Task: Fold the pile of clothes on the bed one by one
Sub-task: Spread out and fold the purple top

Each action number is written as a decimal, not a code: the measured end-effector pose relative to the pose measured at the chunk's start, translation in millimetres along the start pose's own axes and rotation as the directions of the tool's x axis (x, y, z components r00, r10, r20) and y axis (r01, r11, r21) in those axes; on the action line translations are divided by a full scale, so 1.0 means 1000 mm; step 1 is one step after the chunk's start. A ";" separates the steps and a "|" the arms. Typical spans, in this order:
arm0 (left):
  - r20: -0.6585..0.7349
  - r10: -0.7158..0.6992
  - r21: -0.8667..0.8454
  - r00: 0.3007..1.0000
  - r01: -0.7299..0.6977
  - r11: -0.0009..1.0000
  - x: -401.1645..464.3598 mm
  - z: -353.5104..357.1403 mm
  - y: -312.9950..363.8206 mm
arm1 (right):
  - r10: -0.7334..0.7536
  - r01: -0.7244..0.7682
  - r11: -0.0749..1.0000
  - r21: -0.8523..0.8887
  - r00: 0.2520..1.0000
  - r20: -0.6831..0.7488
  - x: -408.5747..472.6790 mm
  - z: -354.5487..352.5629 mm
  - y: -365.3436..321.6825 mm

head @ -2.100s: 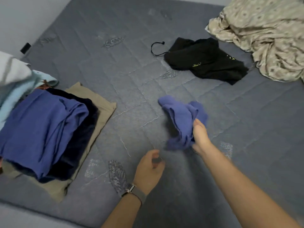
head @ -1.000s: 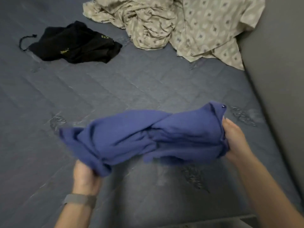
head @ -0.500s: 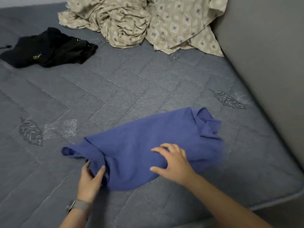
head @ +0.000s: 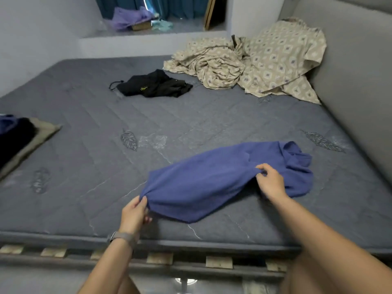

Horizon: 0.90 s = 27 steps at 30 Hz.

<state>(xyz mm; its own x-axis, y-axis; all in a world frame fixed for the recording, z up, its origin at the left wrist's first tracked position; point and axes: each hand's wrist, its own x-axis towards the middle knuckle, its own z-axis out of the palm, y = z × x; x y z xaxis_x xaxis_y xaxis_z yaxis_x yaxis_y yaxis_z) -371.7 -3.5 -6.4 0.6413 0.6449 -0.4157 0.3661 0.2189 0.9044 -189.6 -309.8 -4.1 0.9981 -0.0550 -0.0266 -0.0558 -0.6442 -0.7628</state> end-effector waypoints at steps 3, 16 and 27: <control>0.018 0.059 0.014 0.998 -0.059 0.998 -0.025 -0.010 0.017 | 0.016 -0.018 0.991 0.134 1.000 0.022 -0.019 -0.022 -0.017; 0.294 -0.010 -0.053 0.956 0.026 0.998 -0.066 0.003 0.049 | -0.136 0.093 0.986 0.138 0.926 0.352 -0.076 -0.032 0.042; 0.502 0.226 0.849 0.835 -0.525 0.053 -0.032 0.051 -0.060 | 0.287 -0.286 0.958 0.027 0.956 -0.058 -0.023 -0.035 0.065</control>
<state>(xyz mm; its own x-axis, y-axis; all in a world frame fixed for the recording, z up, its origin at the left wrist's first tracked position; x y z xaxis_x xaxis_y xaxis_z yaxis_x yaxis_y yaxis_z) -380.3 -74.8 -52.3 0.9567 0.2203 -0.1902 0.2553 -0.9490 0.1849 -217.0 -377.3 -30.9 0.9369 -0.2821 -0.2066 -0.3382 -0.5804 -0.7408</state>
